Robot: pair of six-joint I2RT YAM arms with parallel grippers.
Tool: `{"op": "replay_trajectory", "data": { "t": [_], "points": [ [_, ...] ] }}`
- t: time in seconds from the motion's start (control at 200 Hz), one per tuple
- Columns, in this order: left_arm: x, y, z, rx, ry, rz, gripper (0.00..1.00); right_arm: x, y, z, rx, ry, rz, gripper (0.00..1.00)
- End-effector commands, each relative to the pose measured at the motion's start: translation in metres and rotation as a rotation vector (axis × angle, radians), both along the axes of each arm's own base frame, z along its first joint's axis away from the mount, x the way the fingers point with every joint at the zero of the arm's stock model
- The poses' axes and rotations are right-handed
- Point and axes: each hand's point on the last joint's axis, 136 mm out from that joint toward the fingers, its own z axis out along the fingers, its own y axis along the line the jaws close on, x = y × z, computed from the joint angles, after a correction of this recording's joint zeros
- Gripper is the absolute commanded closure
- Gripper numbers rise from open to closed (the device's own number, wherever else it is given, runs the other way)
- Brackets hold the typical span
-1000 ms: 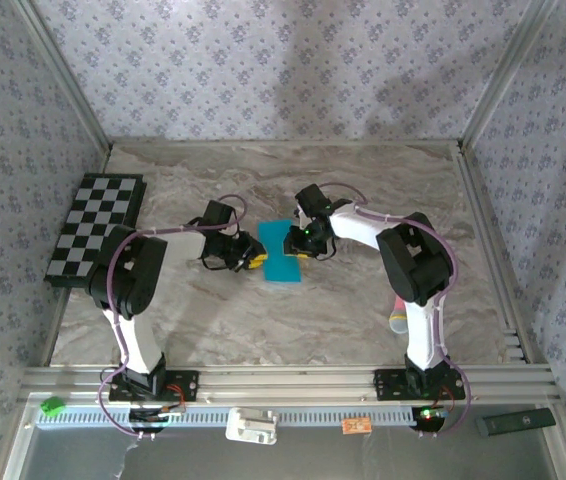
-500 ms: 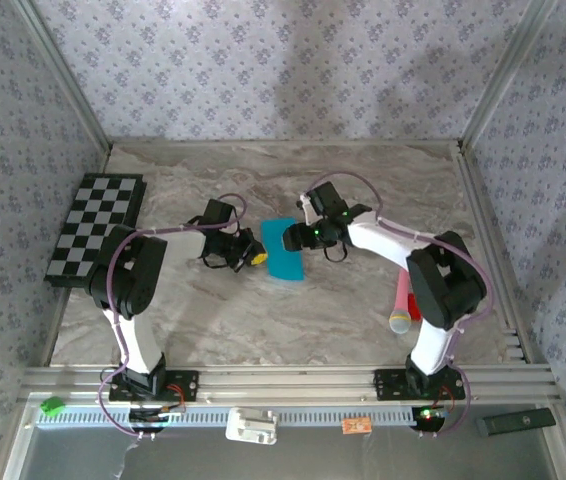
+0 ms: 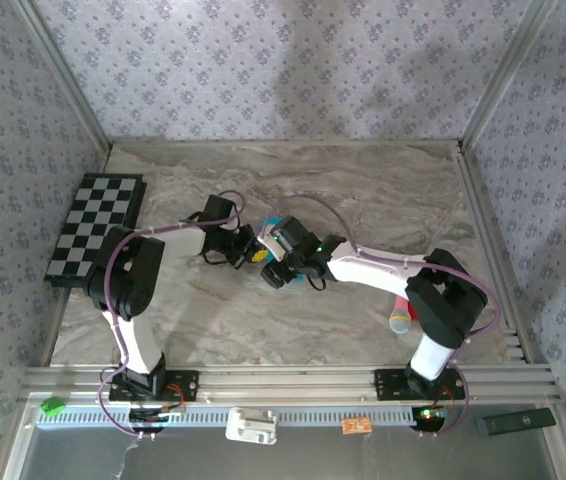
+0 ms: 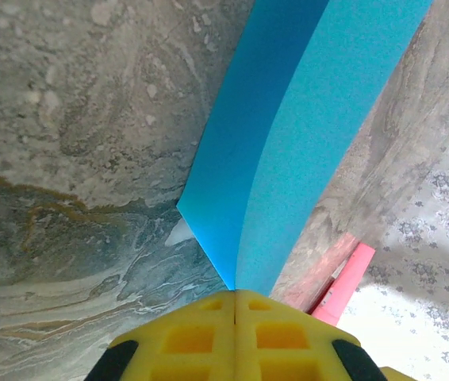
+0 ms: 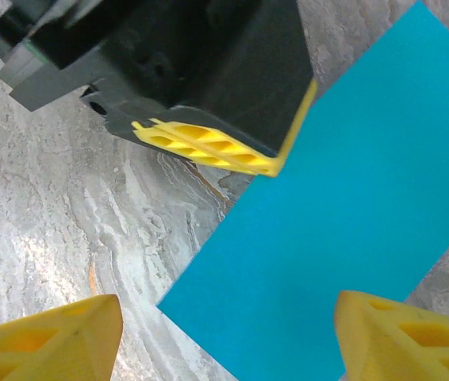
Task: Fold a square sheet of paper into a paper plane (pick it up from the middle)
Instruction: Third fold the triangle at the center of the table.
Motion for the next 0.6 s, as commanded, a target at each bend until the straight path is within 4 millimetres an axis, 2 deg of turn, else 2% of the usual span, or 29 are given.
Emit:
{"op": "replay_trajectory", "data": {
  "t": [0.0,0.32,0.46,0.595],
  "points": [
    [0.004,-0.003,0.021,-0.028,-0.019,0.001,1.0,0.007,-0.009,-0.014,-0.091,-0.055,-0.013,0.28],
    [0.005,-0.002,0.021,-0.026,-0.014,0.007,1.0,0.011,-0.011,-0.031,-0.177,-0.074,-0.028,0.31],
    [0.004,-0.001,0.019,-0.02,-0.009,0.008,1.0,0.012,-0.014,-0.025,-0.161,-0.084,-0.045,0.38],
    [0.003,0.0,0.016,-0.015,-0.005,0.009,1.0,0.012,-0.014,-0.016,-0.13,-0.089,-0.047,0.49]
  ]
}}
